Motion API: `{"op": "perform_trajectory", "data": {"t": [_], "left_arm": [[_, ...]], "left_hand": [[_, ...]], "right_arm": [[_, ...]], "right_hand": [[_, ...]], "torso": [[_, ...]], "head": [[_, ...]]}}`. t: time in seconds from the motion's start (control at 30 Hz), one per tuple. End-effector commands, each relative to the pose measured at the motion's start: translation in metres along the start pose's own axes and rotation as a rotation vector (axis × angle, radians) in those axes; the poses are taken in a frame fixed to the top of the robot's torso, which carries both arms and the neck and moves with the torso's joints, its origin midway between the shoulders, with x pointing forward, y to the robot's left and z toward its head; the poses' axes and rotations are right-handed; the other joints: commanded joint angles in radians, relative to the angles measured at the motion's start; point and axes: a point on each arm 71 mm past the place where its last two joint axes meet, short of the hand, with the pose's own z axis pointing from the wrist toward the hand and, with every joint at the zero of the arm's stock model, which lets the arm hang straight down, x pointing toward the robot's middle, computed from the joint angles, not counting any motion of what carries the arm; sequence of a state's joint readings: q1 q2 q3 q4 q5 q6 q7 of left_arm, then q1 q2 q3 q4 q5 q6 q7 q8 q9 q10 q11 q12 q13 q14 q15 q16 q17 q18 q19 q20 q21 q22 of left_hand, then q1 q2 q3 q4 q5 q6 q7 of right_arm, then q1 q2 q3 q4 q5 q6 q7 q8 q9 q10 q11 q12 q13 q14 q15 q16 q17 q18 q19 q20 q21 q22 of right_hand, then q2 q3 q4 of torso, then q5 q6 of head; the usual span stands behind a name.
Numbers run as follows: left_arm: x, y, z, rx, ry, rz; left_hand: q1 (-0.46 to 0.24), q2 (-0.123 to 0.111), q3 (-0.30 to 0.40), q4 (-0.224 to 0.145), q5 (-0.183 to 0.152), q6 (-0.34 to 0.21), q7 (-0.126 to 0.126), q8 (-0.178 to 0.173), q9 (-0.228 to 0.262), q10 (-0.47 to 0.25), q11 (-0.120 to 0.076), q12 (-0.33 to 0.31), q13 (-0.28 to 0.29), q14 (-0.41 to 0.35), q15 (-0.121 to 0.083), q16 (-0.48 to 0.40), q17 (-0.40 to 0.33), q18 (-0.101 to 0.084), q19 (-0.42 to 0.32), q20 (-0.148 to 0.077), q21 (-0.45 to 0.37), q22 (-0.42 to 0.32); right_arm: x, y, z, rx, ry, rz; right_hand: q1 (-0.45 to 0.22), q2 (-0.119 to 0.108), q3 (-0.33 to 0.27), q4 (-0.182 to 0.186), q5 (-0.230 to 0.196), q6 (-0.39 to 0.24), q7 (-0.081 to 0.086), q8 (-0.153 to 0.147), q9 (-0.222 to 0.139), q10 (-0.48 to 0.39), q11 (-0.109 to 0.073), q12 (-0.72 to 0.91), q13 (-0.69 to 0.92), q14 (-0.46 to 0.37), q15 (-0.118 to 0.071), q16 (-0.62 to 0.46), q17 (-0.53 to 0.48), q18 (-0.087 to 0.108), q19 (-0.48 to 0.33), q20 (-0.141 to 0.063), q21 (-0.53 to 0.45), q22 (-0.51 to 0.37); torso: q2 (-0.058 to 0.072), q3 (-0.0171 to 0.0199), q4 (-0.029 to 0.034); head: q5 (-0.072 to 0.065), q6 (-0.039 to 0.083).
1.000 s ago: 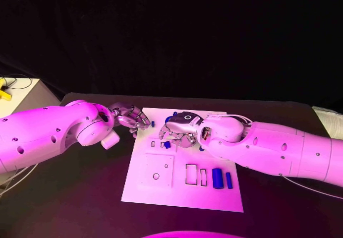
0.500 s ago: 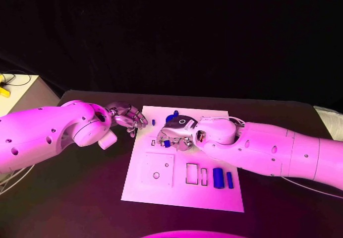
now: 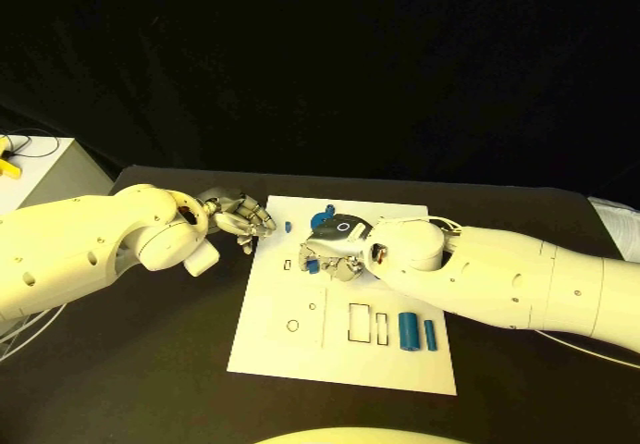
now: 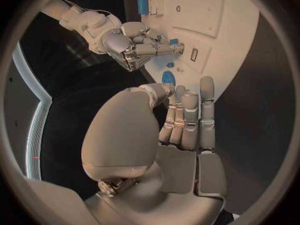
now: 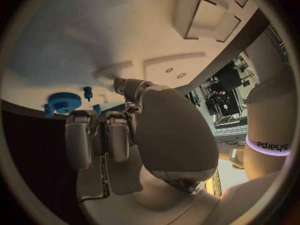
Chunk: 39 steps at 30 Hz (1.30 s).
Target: Assemble the parts on the task board
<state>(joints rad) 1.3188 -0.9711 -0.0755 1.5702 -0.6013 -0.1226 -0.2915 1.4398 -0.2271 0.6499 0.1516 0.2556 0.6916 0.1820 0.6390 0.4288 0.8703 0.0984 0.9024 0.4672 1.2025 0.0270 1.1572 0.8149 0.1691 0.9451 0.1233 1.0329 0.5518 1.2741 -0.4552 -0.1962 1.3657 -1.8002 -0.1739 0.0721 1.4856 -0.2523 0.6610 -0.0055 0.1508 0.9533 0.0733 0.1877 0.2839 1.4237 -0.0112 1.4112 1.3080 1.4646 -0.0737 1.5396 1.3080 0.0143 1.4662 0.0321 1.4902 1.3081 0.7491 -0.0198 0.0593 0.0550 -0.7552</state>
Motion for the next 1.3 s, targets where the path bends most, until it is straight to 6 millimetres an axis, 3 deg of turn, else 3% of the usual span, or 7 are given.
{"op": "perform_trajectory", "data": {"t": [0.03,0.17,0.43,0.77,0.93,1.3], "left_arm": [[0.0006,-0.0011,0.0002,0.0,0.002,-0.005],[0.0009,-0.0011,0.0005,-0.002,0.004,-0.004],[0.0016,-0.0016,0.0014,-0.003,0.008,-0.002],[0.0021,-0.0018,0.0019,-0.005,0.012,-0.001],[0.0026,-0.0021,0.0024,-0.006,0.015,0.0],[0.0032,-0.0023,0.0032,-0.007,0.02,0.002]], "left_hand": [[-0.008,0.001,0.002,-0.005,-0.004,0.002,0.003,-0.004,-0.001,0.002,0.001,-0.001,-0.001,0.006,-0.001,0.006,0.001,0.016,-0.006,-0.001,0.005,0.001],[-0.008,0.001,0.002,-0.005,-0.004,0.002,0.003,-0.004,-0.001,0.002,0.001,-0.001,-0.001,0.006,-0.001,0.006,0.001,0.016,-0.006,-0.001,0.005,0.001],[-0.009,0.003,0.005,-0.008,-0.004,0.004,0.003,-0.004,-0.003,0.002,0.0,0.0,-0.003,0.007,-0.001,0.007,0.0,0.016,-0.005,-0.001,0.007,0.002],[-0.008,0.003,0.006,-0.009,-0.004,0.005,0.002,-0.004,-0.004,0.002,0.0,0.0,-0.004,0.007,-0.002,0.007,-0.001,0.016,-0.005,-0.002,0.007,0.002],[-0.008,0.003,0.007,-0.012,-0.004,0.006,0.002,-0.004,-0.006,0.002,-0.001,0.0,-0.006,0.007,-0.002,0.007,-0.002,0.016,-0.005,-0.002,0.008,0.002],[-0.008,0.003,0.008,-0.013,-0.004,0.006,0.002,-0.004,-0.006,0.002,-0.001,0.0,-0.006,0.006,-0.002,0.006,-0.003,0.016,-0.005,-0.002,0.009,0.002]], "right_arm": [[0.0009,0.0008,-0.0006,-0.003,0.0,-0.018],[0.0002,-0.0006,-0.0012,0.011,-0.012,-0.015],[0.0003,-0.0006,-0.0009,0.026,-0.008,-0.01],[0.0,-0.0045,-0.0038,0.061,-0.022,0.002],[-0.0005,-0.0061,-0.0049,0.079,-0.035,0.022],[-0.0004,-0.0082,-0.0074,0.104,-0.048,0.059]], "right_hand": [[-0.025,0.007,0.0,-0.003,-0.009,0.026,0.009,0.015,0.012,0.008,0.004,0.007,0.139,0.093,0.001,0.008,0.223,0.003,0.067,0.003,0.01,0.231],[-0.063,0.021,-0.015,0.008,-0.021,0.051,0.021,0.033,0.029,0.014,0.022,0.013,0.143,0.096,0.013,0.013,0.231,0.0,0.074,0.013,0.021,0.237],[-0.084,0.026,-0.03,0.018,-0.028,0.058,0.024,0.039,0.037,0.016,0.029,0.015,0.144,0.097,0.019,0.015,0.235,-0.001,0.077,0.019,0.026,0.239],[-0.127,0.009,-0.068,0.038,-0.028,0.051,0.03,0.035,0.043,0.014,0.036,0.014,0.142,0.098,0.03,0.016,0.237,-0.003,0.082,0.029,0.034,0.243],[-0.167,0.006,-0.113,0.069,0.001,0.055,0.032,0.035,0.051,0.015,0.039,0.015,0.142,0.099,0.035,0.018,0.24,-0.005,0.086,0.035,0.04,0.245],[-0.203,-0.002,-0.169,0.111,-0.014,0.046,0.035,0.026,0.055,0.014,0.042,0.013,0.139,0.101,0.037,0.021,0.245,-0.007,0.092,0.038,0.052,0.251]], "torso": [[0.0,0.0007,-0.0004],[0.001,0.0005,-0.001],[0.001,-0.0002,-0.0012],[0.001,-0.0006,-0.001],[0.001,-0.0007,-0.0014],[0.001,-0.0005,-0.0017]], "head": [[0.0,0.001],[-0.002,0.001],[-0.004,0.001],[-0.004,0.0],[-0.004,0.001],[-0.007,0.001]]}}
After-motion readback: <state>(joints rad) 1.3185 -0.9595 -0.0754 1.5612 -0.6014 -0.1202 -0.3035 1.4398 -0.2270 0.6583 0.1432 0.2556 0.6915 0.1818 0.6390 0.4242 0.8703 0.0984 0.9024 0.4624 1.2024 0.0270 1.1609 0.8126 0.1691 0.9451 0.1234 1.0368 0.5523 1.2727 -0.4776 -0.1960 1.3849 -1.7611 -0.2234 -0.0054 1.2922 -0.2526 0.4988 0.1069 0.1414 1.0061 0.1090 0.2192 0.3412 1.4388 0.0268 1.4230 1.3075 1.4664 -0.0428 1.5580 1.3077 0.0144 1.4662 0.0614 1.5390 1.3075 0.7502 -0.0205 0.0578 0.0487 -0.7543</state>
